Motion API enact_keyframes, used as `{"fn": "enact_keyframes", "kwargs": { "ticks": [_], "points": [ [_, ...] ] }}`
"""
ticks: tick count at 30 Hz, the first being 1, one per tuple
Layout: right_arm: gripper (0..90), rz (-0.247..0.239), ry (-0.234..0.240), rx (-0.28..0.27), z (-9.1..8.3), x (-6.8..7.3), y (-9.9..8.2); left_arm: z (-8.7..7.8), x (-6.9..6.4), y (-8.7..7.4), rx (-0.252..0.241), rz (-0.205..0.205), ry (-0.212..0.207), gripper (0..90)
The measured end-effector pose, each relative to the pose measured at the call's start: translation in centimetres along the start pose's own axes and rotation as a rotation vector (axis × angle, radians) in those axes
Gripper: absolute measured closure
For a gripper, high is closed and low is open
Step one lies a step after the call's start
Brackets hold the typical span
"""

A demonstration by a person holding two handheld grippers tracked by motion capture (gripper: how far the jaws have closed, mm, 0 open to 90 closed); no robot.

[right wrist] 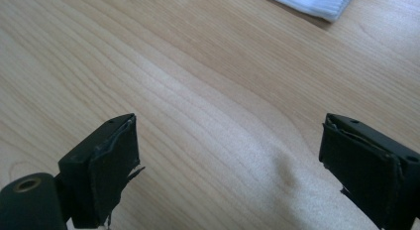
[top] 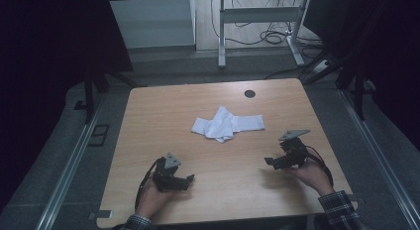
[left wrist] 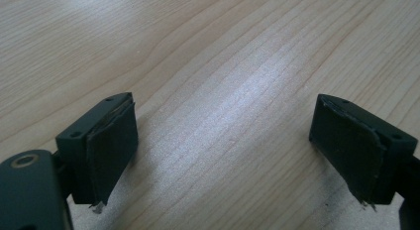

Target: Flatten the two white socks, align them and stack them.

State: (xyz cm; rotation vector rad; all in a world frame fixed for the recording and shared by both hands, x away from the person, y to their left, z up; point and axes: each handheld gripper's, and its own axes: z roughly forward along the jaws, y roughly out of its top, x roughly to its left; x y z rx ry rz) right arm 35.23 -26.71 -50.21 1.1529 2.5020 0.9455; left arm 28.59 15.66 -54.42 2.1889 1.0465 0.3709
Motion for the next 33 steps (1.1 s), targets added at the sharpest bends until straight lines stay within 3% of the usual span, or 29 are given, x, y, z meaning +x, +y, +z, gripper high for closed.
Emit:
{"fn": "enact_keyframes", "kwargs": {
  "ticks": [9,16,27,33],
  "points": [
    [16.8,0.043,0.001,-0.003,0.4,-0.7,1.6,0.0,0.0,0.0,0.000,0.000,0.000,11.6],
    [26.3,0.046,-0.013,-0.012,0.7,-1.2,2.8,0.0,0.0,0.0,0.000,0.000,0.000,11.6],
    [32.3,0.025,-0.040,0.005,1.9,-2.5,4.4,0.0,0.0,0.0,-0.002,-0.001,0.000,11.6],
    [36.2,0.049,-0.038,0.002,2.4,-3.3,5.1,0.0,0.0,0.0,-0.002,0.000,0.000,11.6]
  ]
}}
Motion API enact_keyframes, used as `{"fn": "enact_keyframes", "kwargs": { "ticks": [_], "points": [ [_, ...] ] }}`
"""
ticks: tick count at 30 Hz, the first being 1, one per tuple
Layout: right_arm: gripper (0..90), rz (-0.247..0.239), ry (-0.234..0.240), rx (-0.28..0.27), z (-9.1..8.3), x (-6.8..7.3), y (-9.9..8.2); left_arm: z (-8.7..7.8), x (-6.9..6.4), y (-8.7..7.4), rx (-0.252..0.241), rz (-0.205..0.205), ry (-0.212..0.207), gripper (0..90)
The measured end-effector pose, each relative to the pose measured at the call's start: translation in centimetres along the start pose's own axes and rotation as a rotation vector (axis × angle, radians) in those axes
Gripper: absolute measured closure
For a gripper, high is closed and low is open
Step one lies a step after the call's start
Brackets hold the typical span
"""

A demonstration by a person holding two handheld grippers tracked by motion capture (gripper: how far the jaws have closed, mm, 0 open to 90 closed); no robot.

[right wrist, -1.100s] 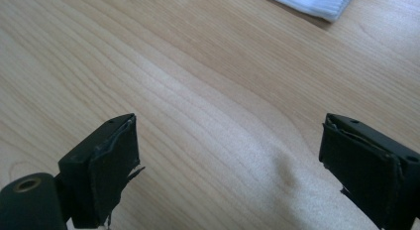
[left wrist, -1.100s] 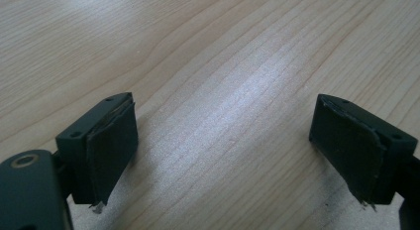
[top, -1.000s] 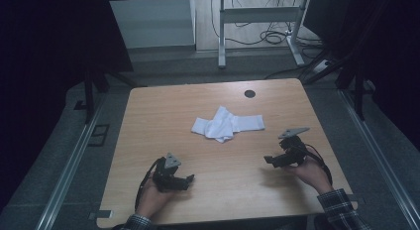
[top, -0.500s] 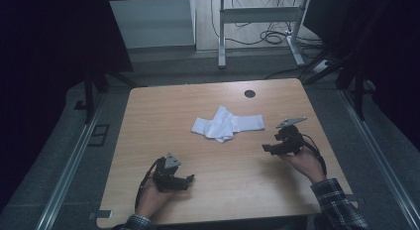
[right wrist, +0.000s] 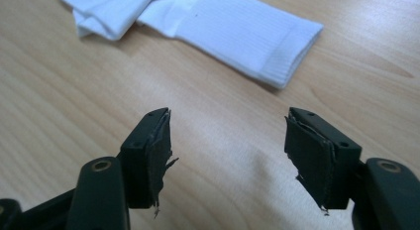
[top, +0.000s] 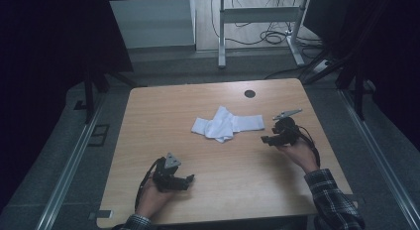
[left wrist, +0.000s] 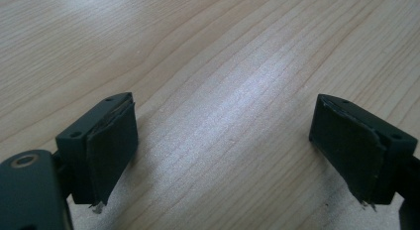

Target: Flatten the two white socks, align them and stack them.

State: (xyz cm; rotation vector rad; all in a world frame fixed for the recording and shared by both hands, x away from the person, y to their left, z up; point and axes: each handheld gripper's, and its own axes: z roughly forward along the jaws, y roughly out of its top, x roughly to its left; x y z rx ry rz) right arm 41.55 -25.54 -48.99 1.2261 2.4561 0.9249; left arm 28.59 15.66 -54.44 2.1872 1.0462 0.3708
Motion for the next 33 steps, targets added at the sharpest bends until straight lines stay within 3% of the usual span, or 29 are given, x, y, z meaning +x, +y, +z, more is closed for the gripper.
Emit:
{"fn": "enact_keyframes", "kwargs": {
  "ticks": [11,17,24,28,33],
  "points": [
    [50.3,0.047,-0.009,0.010,1.4,-1.6,1.6,0.0,0.0,0.0,0.000,0.000,0.000,11.6],
    [56.2,0.079,-0.009,-0.010,1.6,-2.1,2.1,0.0,0.0,0.0,0.000,0.000,0.000,11.6],
    [64.5,0.090,-0.047,-0.017,2.7,-2.5,3.1,0.0,0.0,0.0,0.000,0.000,0.000,11.6],
    [64.6,0.090,-0.064,-0.013,3.3,-2.6,3.5,0.0,0.0,0.0,0.000,0.000,0.000,11.6],
    [58.2,0.082,-0.091,0.001,4.4,-2.6,4.0,0.0,0.0,0.0,0.000,0.000,0.000,11.6]
  ]
}}
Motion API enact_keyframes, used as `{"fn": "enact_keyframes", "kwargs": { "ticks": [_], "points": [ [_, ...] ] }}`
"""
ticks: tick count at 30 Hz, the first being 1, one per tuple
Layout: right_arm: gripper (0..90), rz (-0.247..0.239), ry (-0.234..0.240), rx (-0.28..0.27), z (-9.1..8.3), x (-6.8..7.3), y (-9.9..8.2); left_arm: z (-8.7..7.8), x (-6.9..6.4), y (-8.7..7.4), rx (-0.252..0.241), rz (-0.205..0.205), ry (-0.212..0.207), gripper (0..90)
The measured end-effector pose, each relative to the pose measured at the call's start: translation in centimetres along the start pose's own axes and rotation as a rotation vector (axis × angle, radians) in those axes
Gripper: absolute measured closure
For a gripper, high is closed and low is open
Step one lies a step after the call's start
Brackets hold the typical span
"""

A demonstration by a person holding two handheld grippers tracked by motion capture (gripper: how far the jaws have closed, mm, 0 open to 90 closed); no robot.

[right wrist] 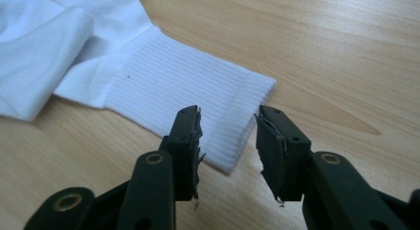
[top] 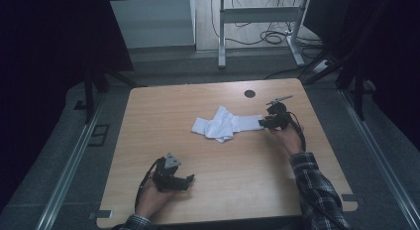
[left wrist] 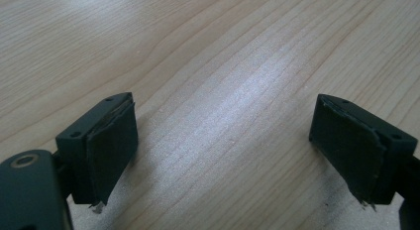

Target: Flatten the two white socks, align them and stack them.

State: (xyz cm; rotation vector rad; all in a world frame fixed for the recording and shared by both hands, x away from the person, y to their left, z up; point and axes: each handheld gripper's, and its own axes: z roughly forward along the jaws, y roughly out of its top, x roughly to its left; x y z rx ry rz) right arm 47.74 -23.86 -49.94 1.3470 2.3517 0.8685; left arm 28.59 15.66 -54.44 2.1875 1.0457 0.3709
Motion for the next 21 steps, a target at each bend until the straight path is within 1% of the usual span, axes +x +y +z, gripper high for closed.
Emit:
{"fn": "enact_keyframes", "kwargs": {
  "ticks": [3,4,7,9,10,12,14,15,16,17,19,21],
  "points": [
    [54.4,0.002,-0.022,0.014,0.7,0.1,0.1,0.0,0.0,0.0,0.000,0.000,0.000,11.6],
    [53.7,0.003,-0.025,0.022,1.2,0.0,0.2,0.0,0.0,0.0,0.000,0.000,-0.001,11.5],
    [53.2,0.011,-0.029,0.030,1.7,0.0,0.1,0.0,0.0,0.0,0.000,-0.001,-0.001,11.5],
    [52.9,0.010,-0.031,0.046,2.2,0.0,0.0,0.0,0.0,0.0,0.000,0.001,-0.001,11.6],
    [53.0,0.007,-0.038,0.050,2.4,0.0,-0.1,0.0,0.0,0.0,0.000,0.001,-0.001,11.5],
    [53.0,0.007,-0.037,0.054,2.6,0.0,-0.1,0.0,0.0,0.0,0.000,0.001,-0.001,11.5],
    [57.1,0.014,-0.034,0.053,2.7,0.0,-0.2,0.0,0.0,0.0,0.000,0.000,-0.002,11.5],
    [57.1,0.015,-0.027,0.055,2.7,0.1,-0.2,0.0,0.0,0.0,0.000,0.001,-0.001,11.5],
    [64.7,0.018,-0.024,0.060,2.7,0.1,-0.2,0.0,0.0,0.0,0.000,0.001,-0.001,11.5],
    [64.7,0.018,-0.024,0.060,2.7,0.1,-0.2,0.0,0.0,0.0,0.000,0.001,-0.001,11.5],
    [77.5,0.027,-0.019,0.075,2.5,0.4,-0.1,0.0,0.0,0.0,0.000,0.000,-0.002,11.5],
    [78.4,0.020,-0.022,0.081,2.4,0.5,0.0,0.0,0.0,0.0,0.000,0.000,-0.001,11.5]
  ]
}}
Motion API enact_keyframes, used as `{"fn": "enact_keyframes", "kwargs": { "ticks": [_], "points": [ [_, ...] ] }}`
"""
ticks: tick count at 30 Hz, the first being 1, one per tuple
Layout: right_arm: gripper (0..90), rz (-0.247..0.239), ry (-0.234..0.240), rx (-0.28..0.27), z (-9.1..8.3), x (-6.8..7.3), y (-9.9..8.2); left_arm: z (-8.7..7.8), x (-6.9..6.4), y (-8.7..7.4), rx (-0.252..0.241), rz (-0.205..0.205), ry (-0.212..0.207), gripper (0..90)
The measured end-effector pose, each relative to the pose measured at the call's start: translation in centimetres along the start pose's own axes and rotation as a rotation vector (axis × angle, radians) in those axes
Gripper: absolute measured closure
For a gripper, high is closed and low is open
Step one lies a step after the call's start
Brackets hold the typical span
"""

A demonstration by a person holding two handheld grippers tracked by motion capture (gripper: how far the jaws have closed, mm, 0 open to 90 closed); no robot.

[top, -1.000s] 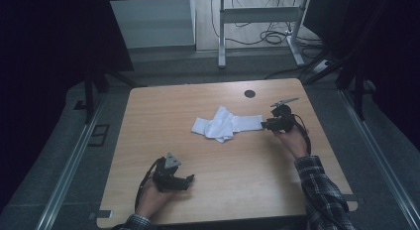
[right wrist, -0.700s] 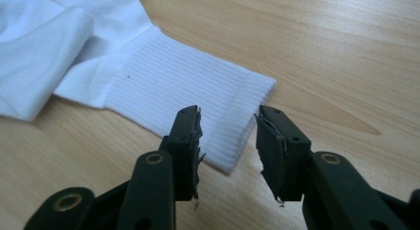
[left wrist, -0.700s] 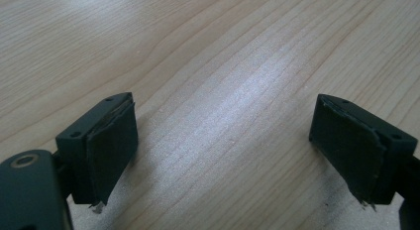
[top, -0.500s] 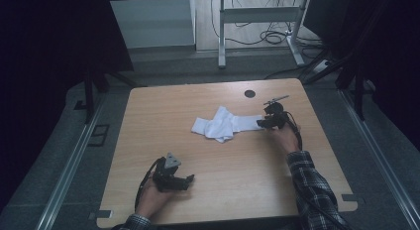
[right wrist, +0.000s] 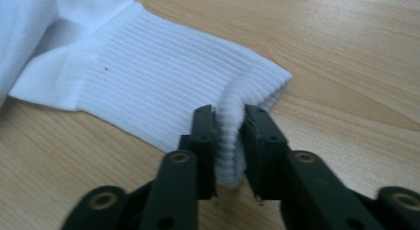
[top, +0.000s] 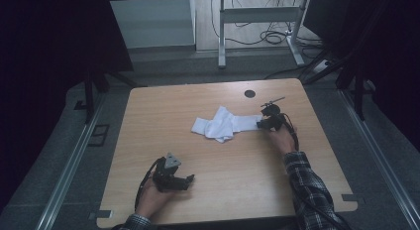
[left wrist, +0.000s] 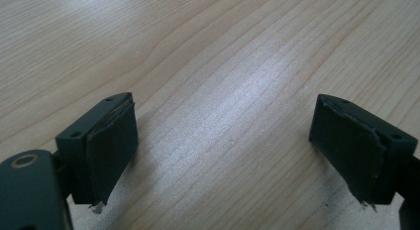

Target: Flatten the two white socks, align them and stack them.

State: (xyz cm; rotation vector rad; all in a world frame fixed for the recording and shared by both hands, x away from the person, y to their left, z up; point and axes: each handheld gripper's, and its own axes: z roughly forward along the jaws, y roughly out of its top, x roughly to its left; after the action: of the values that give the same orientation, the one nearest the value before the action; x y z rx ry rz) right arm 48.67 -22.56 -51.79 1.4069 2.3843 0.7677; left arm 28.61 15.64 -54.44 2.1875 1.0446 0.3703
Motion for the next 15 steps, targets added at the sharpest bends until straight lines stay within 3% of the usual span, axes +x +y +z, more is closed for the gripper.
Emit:
{"fn": "enact_keyframes", "kwargs": {
  "ticks": [2,9,10,15],
  "points": [
    [79.0,-0.007,0.002,-0.001,-0.5,0.2,0.2,0.0,0.0,0.0,0.000,0.000,0.000,11.5],
    [79.1,-0.028,0.027,-0.079,-4.0,0.9,2.1,0.0,0.0,0.0,0.001,0.002,-0.001,11.5],
    [79.1,-0.040,0.036,-0.102,-5.2,1.3,2.8,0.0,0.0,0.0,0.001,0.003,0.000,11.5],
    [79.3,-0.080,0.049,-0.134,-7.6,2.7,4.5,0.0,0.0,0.0,0.003,0.000,0.000,11.5]
  ]
}}
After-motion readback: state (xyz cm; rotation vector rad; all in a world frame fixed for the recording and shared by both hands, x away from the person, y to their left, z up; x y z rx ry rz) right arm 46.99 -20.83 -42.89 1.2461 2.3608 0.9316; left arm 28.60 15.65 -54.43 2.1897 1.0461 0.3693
